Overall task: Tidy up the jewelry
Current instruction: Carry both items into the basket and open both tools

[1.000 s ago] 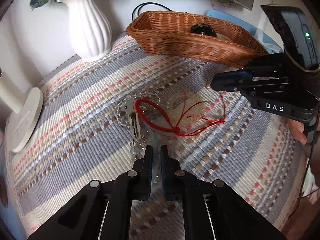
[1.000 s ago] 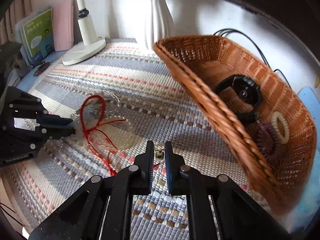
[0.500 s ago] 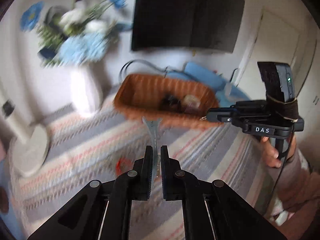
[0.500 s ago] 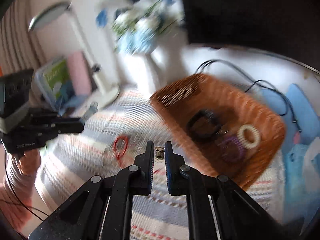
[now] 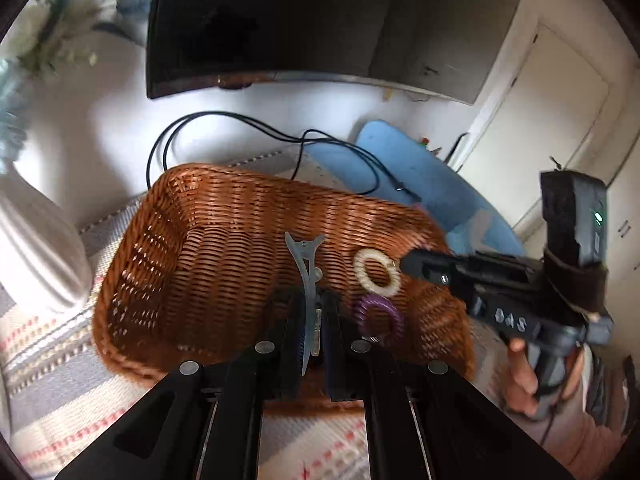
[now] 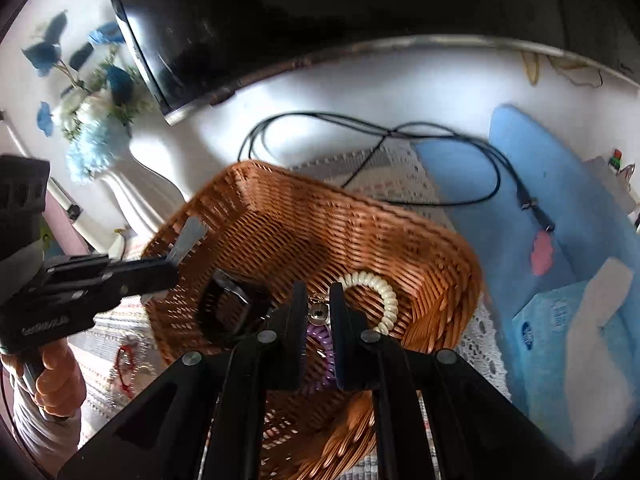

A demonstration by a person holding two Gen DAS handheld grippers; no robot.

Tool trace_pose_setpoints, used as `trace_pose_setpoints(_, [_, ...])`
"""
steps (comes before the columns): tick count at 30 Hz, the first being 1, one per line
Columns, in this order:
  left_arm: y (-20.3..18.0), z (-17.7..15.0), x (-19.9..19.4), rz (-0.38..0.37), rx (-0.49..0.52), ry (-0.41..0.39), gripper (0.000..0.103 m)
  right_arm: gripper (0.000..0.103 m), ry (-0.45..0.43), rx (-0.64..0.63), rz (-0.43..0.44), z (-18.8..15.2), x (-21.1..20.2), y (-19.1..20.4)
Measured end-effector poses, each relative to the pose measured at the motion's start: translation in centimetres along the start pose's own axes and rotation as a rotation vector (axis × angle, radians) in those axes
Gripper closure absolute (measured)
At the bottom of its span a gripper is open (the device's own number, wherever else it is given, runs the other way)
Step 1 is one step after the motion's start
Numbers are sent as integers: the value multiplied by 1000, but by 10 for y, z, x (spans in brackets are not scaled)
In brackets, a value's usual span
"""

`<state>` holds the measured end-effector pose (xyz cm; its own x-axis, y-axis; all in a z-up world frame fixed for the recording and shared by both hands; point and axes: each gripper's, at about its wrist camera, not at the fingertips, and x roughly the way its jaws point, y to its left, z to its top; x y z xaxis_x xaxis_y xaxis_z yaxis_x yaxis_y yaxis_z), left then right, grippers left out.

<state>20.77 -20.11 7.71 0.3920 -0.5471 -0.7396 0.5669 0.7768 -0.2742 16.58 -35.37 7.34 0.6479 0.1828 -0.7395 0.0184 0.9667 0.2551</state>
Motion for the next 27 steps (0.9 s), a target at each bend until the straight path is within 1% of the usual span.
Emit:
trace_pose_setpoints(3, [12,8,12,63,-42,-25,95,91,21,1,6,-2,10,-1])
trace_pose_setpoints(5, [26,12,16,87,-92,-36,95,91,23,-3,8,-3,13,-1])
trace_pose_setpoints(7, [39,15,26,84,-130,1,95,91,31,0,17,-1,16,1])
trace_pose_setpoints(9, [41,15,35,89,-132,30,95,91,30,5,24,-1,18,1])
trace_pose_setpoints(12, [40,10,43,103,-136,49,95,91,21,43,61,1,17,-4])
trace_pose_setpoints(13, [39,9,44,109,-142,50,93,90,22,51,75,2,17,-5])
trace_pose_setpoints(15, [36,7,39,119,-126,36,81,90,16,59,94,2,14,-7])
trace_pose_setpoints(16, [34,5,35,130,-111,24,77,89,10,59,93,2,13,-7])
trace_pose_setpoints(17, [31,3,28,144,-96,11,70,88,6,59,93,1,11,-6])
trace_pose_setpoints(18, [29,1,21,149,-90,3,65,88,2,59,97,1,8,-5])
trace_pose_setpoints(22, [29,-11,-25,159,-67,-46,65,88,-13,48,104,-2,-8,6])
trace_pose_setpoints(23, [30,-20,-44,162,-65,-60,65,87,-17,42,115,-4,-14,11])
trace_pose_setpoints(24, [31,-26,-58,166,-65,-71,65,86,-21,33,128,-7,-20,17])
trace_pose_setpoints(25, [32,-36,-76,172,-63,-87,62,81,-25,18,140,-11,-28,25])
trace_pose_setpoints(26, [33,-43,-89,179,-64,-99,56,75,-29,-2,148,-15,-35,35])
trace_pose_setpoints(27, [36,-54,-108,190,-67,-118,47,72,-31,-15,151,-18,-41,41])
